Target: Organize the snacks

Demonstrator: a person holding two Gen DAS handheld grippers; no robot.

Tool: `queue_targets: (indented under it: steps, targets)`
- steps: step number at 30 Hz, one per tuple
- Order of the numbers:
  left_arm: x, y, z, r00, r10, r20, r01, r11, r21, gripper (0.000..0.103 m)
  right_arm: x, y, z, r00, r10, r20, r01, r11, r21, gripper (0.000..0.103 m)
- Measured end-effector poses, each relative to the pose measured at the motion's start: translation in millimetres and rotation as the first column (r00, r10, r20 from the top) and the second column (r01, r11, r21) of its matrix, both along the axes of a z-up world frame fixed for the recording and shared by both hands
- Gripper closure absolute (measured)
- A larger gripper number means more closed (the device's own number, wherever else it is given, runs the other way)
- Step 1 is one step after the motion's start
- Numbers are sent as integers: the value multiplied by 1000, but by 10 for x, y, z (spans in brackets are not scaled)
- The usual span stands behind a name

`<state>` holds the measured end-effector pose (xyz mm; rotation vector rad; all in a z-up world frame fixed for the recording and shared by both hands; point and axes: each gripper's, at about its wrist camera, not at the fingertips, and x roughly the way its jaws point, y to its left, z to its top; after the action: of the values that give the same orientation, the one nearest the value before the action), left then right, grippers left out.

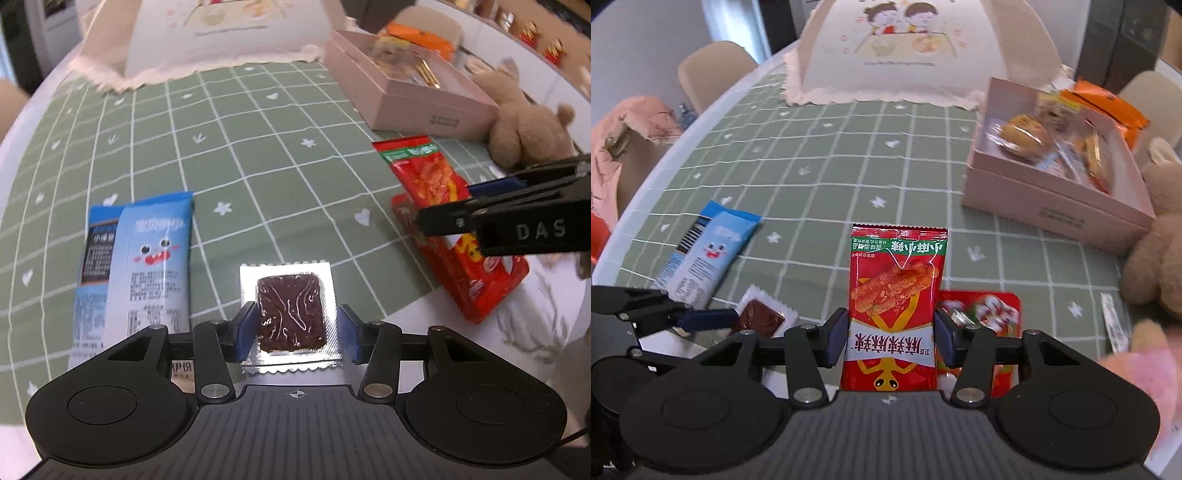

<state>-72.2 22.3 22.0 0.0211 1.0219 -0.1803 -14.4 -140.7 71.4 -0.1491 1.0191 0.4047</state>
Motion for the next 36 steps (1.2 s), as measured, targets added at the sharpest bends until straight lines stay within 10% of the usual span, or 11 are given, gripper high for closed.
queue_targets:
  steps: [9, 18, 24, 32, 36]
  targets:
    - [52, -62, 11, 999, -9, -31, 10, 1000, 29, 51, -100, -200, -30, 998, -68, -9, 68, 998, 0, 54]
    - [30, 240, 2, 998, 64, -19, -66, 985, -160, 51, -164, -393, 45, 991, -131, 9, 130, 991, 21, 53]
    - [59, 46, 33, 1000, 6, -23, -7, 1000, -23, 58, -205, -414, 4, 990, -141, -5, 141, 990, 19, 53]
    - [-122, 75, 42, 998, 18, 67, -17, 1000, -26, 61, -276, -467, 82, 991, -135, 17, 134, 991, 23, 53]
    - [-250, -69, 490, 980, -52, 191, 67, 995, -70, 61, -267, -622, 248, 988, -143, 50, 142, 989, 37, 53]
